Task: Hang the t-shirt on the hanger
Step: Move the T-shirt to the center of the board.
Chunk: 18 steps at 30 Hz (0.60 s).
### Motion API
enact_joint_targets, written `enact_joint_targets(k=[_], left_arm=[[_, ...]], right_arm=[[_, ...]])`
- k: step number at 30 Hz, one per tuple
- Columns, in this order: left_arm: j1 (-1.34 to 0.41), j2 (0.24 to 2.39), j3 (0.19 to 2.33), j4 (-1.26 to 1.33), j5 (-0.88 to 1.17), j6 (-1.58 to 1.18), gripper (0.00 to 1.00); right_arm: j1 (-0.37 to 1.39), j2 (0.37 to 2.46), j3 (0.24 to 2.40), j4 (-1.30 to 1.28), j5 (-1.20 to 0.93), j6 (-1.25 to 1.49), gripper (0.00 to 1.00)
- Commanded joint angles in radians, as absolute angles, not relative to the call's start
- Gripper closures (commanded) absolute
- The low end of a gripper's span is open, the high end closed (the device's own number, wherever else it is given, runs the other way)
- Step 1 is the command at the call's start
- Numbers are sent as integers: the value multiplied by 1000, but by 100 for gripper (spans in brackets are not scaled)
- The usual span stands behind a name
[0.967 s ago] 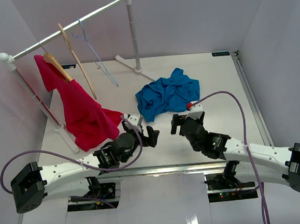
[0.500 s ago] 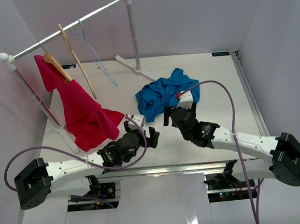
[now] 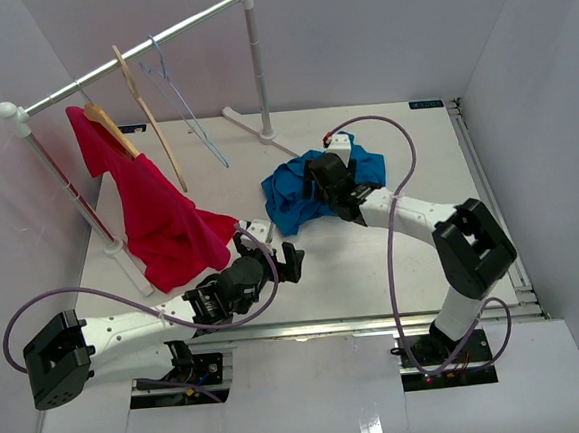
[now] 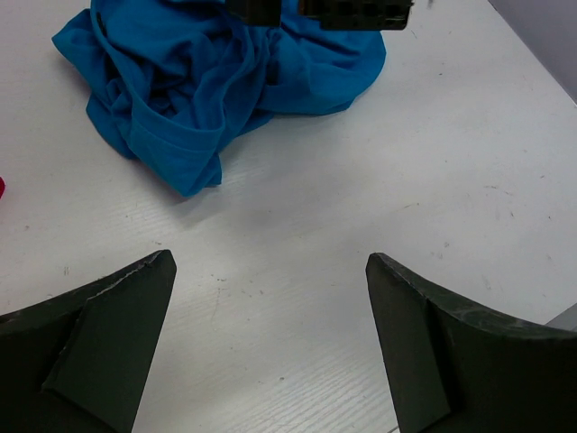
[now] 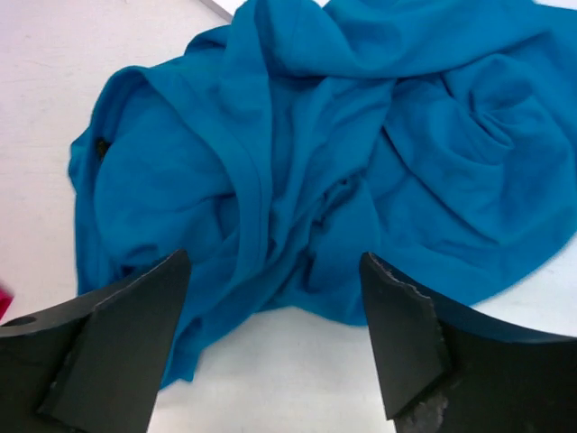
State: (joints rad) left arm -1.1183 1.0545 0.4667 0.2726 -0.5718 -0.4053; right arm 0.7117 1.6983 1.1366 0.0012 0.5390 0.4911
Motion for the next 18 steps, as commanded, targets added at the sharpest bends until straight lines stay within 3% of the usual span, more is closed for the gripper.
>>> enact_joint_targets(k=[1, 4, 8, 12, 18], left_arm=[[-1118, 1032, 468, 290, -598, -408, 2], [-1118, 1042, 473, 288, -594, -406, 3], [-1118, 1048, 476, 291, -600, -404, 2], [-1118, 1056, 474, 308, -589, -396, 3], [-1118, 1089, 495, 295, -589, -395, 5]], right_arm=[[700, 1806, 1259, 20, 473, 491, 22], [699, 1893, 1331, -25, 508, 498, 31], [701, 1919, 1324, -58, 601, 495, 57], [701, 1856, 1284, -59, 697, 442, 74], [716, 1634, 1114, -95, 744, 440, 87]])
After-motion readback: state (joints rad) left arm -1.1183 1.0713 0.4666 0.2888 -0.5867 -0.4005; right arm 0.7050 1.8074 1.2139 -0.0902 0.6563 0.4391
